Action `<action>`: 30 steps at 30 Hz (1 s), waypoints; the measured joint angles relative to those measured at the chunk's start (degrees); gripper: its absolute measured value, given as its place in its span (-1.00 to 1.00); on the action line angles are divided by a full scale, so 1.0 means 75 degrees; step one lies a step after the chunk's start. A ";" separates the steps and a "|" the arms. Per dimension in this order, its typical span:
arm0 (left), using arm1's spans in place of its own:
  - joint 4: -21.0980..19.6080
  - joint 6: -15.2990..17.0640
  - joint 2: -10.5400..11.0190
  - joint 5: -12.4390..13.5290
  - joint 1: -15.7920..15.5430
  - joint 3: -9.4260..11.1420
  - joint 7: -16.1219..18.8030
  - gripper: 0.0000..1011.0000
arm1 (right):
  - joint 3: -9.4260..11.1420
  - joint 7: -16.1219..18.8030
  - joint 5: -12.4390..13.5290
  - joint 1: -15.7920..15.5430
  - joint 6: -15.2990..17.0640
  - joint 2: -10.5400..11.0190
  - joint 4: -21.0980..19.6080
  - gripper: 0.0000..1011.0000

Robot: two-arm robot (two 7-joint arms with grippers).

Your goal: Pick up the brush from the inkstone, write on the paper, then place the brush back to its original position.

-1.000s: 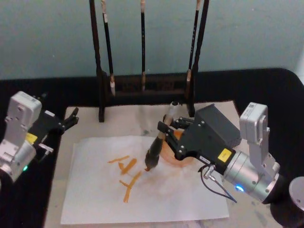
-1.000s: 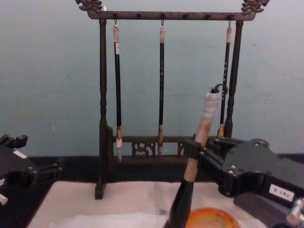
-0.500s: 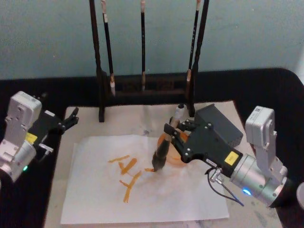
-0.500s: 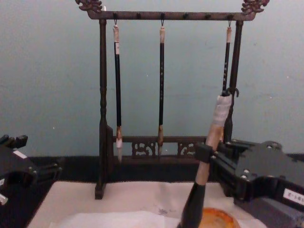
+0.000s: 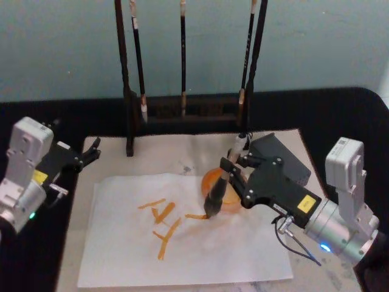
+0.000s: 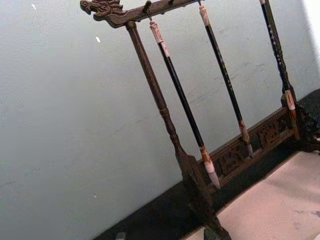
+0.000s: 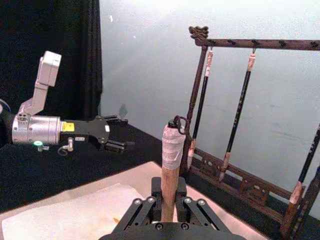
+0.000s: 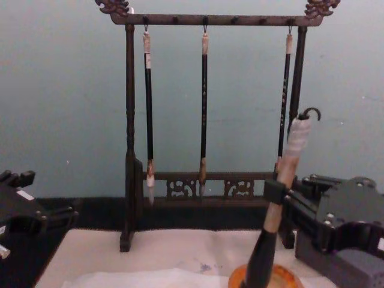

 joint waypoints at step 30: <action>0.0000 0.0000 0.0001 0.0000 0.0000 0.0000 0.0000 1.00 | 0.0599 0.0221 0.0150 -0.0228 -0.0011 -0.0300 -0.0383 -0.69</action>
